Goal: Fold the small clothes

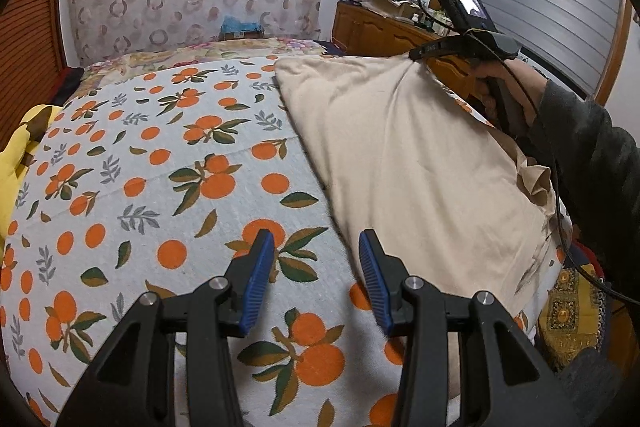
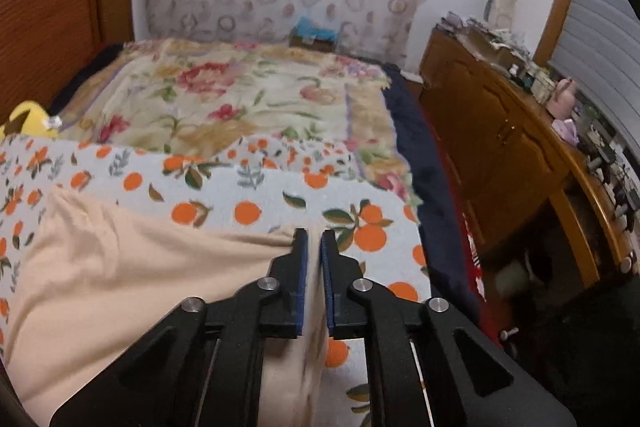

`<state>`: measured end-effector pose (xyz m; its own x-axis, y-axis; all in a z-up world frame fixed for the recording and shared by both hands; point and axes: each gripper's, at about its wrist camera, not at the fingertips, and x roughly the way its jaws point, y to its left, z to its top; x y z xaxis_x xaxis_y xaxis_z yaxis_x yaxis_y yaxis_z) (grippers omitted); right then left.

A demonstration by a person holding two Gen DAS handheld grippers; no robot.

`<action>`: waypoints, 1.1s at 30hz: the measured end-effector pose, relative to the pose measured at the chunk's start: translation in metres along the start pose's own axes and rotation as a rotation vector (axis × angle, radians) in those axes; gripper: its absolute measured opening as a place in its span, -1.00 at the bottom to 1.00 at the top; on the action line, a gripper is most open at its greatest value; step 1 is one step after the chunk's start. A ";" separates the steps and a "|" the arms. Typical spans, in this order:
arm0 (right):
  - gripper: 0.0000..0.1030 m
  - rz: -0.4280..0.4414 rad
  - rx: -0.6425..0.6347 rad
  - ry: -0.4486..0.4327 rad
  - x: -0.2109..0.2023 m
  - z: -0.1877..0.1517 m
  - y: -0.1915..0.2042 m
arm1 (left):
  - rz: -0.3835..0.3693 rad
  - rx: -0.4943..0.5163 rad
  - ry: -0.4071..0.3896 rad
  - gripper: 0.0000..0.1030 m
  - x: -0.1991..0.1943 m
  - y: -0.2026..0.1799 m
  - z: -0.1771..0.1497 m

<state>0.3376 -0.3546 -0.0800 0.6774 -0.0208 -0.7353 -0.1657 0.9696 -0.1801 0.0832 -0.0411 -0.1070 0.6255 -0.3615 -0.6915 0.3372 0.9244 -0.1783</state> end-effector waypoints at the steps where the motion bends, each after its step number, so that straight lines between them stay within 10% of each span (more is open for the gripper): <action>1: -0.73 0.011 -0.010 0.023 0.002 0.000 0.001 | -0.002 0.003 -0.001 -0.17 0.000 -0.001 0.000; 16: -0.29 0.231 -0.085 -0.038 -0.133 -0.132 0.022 | -0.042 0.049 0.001 -0.17 -0.004 -0.023 -0.002; 30: -0.28 0.287 -0.068 -0.015 -0.165 -0.195 0.040 | -0.046 0.082 0.053 -0.17 0.007 -0.037 -0.013; 33: -0.62 0.276 -0.059 -0.004 -0.161 -0.201 0.036 | -0.049 0.081 0.062 -0.17 0.009 -0.037 -0.015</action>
<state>0.0782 -0.3652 -0.0992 0.6037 0.2431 -0.7592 -0.3859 0.9225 -0.0114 0.0657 -0.0767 -0.1173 0.5632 -0.3956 -0.7254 0.4236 0.8920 -0.1576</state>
